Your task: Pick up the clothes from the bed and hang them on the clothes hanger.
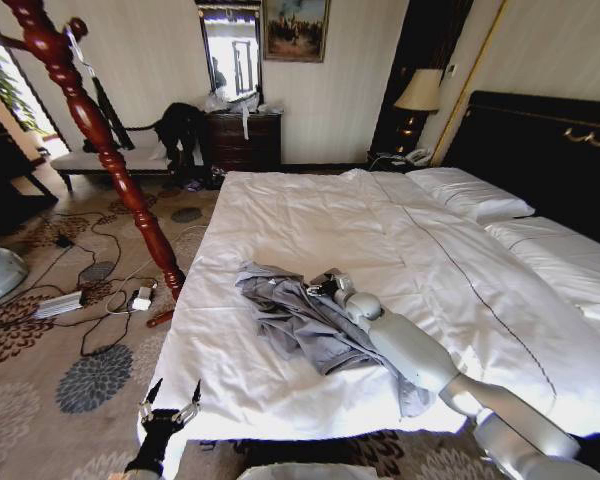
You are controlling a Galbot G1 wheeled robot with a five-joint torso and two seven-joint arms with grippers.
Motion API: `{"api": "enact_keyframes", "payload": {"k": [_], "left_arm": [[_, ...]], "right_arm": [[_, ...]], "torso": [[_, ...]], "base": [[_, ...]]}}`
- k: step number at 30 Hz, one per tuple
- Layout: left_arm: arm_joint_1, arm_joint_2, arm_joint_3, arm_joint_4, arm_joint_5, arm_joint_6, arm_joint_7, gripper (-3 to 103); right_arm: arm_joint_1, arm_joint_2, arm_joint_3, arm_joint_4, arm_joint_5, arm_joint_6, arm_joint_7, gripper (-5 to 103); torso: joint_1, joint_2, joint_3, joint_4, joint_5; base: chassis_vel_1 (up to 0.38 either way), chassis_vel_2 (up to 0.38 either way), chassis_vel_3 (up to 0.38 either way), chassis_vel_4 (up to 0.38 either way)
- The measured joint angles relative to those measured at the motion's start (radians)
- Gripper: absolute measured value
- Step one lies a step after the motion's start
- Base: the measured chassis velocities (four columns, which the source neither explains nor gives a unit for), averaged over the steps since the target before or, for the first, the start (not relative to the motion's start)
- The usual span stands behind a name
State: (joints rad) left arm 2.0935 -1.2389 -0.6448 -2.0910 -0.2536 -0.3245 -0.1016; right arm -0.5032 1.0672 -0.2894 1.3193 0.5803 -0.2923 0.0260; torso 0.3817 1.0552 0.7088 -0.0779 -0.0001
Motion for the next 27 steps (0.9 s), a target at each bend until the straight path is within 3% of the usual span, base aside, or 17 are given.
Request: {"api": "enact_keyframes", "payload": {"k": [7, 16, 21, 27], "left_arm": [[0.021, -0.006, -0.023, 0.01, -0.01, -0.021, 0.006, 100], [0.037, -0.019, -0.033, 0.019, -0.017, -0.037, 0.014, 100], [0.033, -0.021, -0.025, 0.02, -0.013, -0.037, 0.014, 100], [0.021, -0.021, -0.009, 0.024, -0.001, -0.031, 0.011, 100]], "right_arm": [[0.022, 0.082, -0.068, 0.0, -0.095, 0.023, 0.007, 100], [-0.001, 0.091, -0.087, 0.036, -0.164, 0.038, 0.02, 100], [-0.011, 0.039, -0.062, 0.068, -0.13, 0.021, 0.03, 100], [-0.065, -0.056, 0.01, 0.163, 0.035, -0.011, 0.033, 100]], "torso": [[0.0, 0.0, 0.0, 0.0003, -0.0001], [0.0, 0.0, 0.0, 0.0003, 0.0003], [0.0, 0.0, 0.0, -0.0001, 0.0002], [0.0, 0.0, 0.0, -0.0002, 0.0002]], "base": [[0.0, 0.0, 0.0, 0.0], [0.0, 0.0, 0.0, 0.0], [0.0, 0.0, 0.0, 0.0], [0.0, 0.0, 0.0, 0.0]]}}
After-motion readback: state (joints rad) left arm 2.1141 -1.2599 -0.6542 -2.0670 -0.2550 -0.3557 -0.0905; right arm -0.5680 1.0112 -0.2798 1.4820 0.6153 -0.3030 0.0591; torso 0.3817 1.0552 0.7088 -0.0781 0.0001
